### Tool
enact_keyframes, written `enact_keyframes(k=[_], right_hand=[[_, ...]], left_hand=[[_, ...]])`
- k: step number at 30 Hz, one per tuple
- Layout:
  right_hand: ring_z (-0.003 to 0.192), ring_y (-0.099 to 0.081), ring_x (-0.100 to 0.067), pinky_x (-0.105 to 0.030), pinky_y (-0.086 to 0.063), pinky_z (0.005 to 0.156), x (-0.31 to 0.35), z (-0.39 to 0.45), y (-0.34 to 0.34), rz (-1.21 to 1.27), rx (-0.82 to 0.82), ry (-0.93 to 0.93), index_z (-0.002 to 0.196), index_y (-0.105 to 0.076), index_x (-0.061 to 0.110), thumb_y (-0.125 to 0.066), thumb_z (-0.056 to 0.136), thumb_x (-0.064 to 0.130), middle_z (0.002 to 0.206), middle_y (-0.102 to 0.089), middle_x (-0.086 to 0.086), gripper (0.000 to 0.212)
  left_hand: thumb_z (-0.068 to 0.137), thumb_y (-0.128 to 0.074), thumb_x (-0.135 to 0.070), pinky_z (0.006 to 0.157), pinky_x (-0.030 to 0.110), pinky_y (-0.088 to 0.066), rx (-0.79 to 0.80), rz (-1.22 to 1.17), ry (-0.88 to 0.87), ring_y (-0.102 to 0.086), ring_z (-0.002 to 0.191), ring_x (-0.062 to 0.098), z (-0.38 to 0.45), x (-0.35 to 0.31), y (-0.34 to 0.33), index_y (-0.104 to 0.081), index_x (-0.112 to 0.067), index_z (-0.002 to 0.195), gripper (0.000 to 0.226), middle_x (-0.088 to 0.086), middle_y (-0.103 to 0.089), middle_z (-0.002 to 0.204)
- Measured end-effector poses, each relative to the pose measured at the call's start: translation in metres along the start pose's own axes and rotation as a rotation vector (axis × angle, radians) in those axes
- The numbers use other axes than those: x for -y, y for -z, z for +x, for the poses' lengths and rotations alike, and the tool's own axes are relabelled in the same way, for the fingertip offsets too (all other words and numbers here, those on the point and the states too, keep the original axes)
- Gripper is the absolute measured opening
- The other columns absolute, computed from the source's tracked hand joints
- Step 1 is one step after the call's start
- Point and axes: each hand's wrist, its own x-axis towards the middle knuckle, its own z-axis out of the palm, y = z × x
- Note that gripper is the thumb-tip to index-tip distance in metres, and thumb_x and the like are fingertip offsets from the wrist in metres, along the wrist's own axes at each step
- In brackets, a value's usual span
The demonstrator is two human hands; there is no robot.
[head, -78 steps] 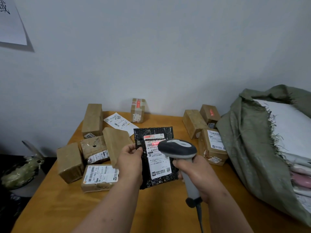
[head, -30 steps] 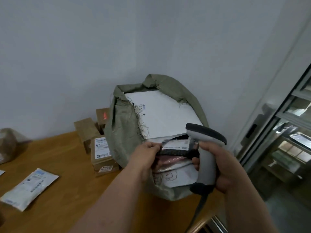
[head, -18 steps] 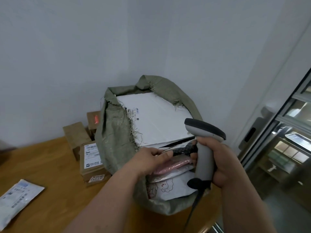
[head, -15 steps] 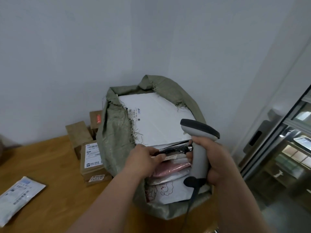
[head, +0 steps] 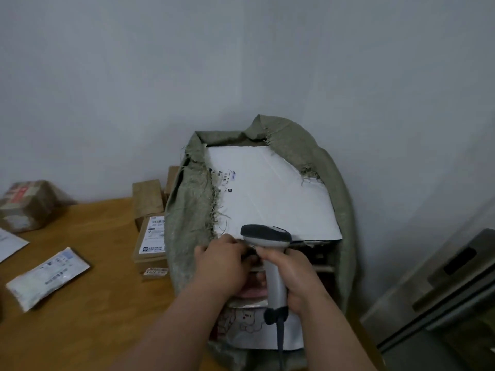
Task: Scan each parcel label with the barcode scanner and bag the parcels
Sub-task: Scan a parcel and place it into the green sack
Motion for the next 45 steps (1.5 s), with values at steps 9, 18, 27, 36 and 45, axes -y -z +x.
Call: enact_keyframes(k=[9, 18, 27, 36, 45], right_hand=[[0.062, -0.067, -0.02, -0.033, -0.053, 0.059, 0.021, -0.003, 0.007, 0.001, 0.021, 0.195, 0.088, -0.075, 0.011, -0.079, 0.083, 0.021, 0.081, -0.075, -0.011, 0.012], [0.069, -0.073, -0.02, -0.036, -0.055, 0.065, 0.006, -0.046, -0.094, -0.172, 0.191, 0.227, 0.097, -0.073, 0.015, -0.081, 0.073, 0.037, 0.077, -0.076, -0.003, 0.034], [0.07, -0.071, -0.019, -0.032, -0.053, 0.063, -0.065, -0.091, -0.28, -0.241, 0.329, 0.185, 0.106, -0.069, 0.016, -0.08, 0.082, 0.027, 0.087, -0.072, -0.005, 0.029], [0.073, -0.071, -0.022, -0.035, -0.054, 0.063, -0.119, -0.082, -0.387, -0.241, 0.306, 0.037, 0.101, -0.068, 0.012, -0.082, 0.08, 0.028, 0.085, -0.072, -0.007, 0.03], [0.069, -0.072, -0.017, -0.029, -0.052, 0.055, -0.15, 0.012, -0.414, -0.206, 0.143, -0.089, 0.098, -0.068, 0.016, -0.08, 0.082, 0.027, 0.087, -0.073, -0.005, 0.023]], left_hand=[[0.09, -0.057, -0.054, 0.099, 0.041, -0.026, -0.092, -0.148, 0.151, -0.044, 0.123, 0.017, -0.005, 0.01, -0.004, -0.063, -0.045, 0.125, 0.036, -0.01, -0.054, 0.124], [0.095, -0.061, -0.039, 0.103, 0.052, -0.044, -0.287, -0.643, 0.36, -0.051, 0.124, 0.026, -0.065, 0.099, 0.055, -0.065, -0.039, 0.121, 0.026, 0.002, -0.053, 0.135], [0.095, -0.062, -0.033, 0.1, 0.048, -0.049, -0.401, -0.726, 0.704, -0.057, 0.115, 0.021, -0.181, 0.283, 0.094, -0.066, -0.027, 0.124, 0.03, 0.0, -0.063, 0.128], [0.094, -0.063, -0.033, 0.096, 0.043, -0.051, -0.385, -0.791, 0.858, -0.058, 0.106, 0.019, -0.234, 0.391, 0.1, -0.063, -0.021, 0.127, 0.035, 0.0, -0.064, 0.121], [0.093, -0.066, -0.035, 0.091, 0.031, -0.049, -0.19, -0.821, 0.89, -0.056, 0.118, 0.02, -0.154, 0.44, 0.07, -0.049, -0.02, 0.143, 0.056, 0.003, -0.053, 0.14]])
